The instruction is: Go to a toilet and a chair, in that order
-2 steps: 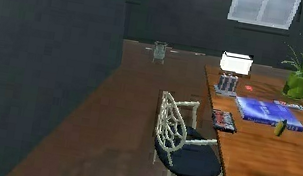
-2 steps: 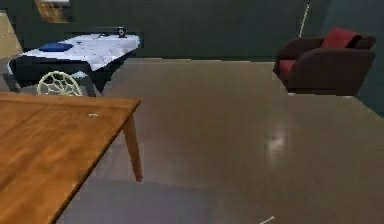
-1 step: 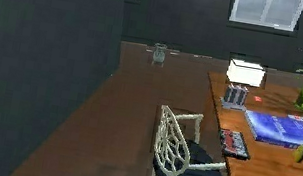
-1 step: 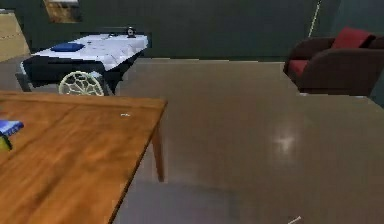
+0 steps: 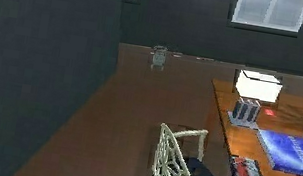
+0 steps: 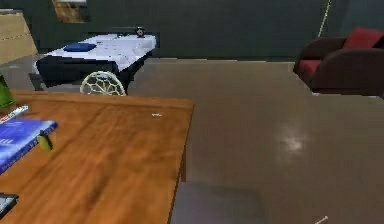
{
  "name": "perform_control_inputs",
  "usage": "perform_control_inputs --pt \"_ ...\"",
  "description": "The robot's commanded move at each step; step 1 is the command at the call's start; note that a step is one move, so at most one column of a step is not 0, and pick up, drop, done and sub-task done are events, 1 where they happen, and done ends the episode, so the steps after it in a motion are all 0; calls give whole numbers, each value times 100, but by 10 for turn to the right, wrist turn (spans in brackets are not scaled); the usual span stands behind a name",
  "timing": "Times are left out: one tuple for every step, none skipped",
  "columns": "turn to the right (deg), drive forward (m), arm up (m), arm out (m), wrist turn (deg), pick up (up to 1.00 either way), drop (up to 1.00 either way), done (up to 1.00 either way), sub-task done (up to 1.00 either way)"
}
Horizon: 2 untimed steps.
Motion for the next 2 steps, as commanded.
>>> perform_control_inputs --pt "180 0 0 0 0 0 0 0 0" --pt "0 0 0 0 0 0 0 100 0"
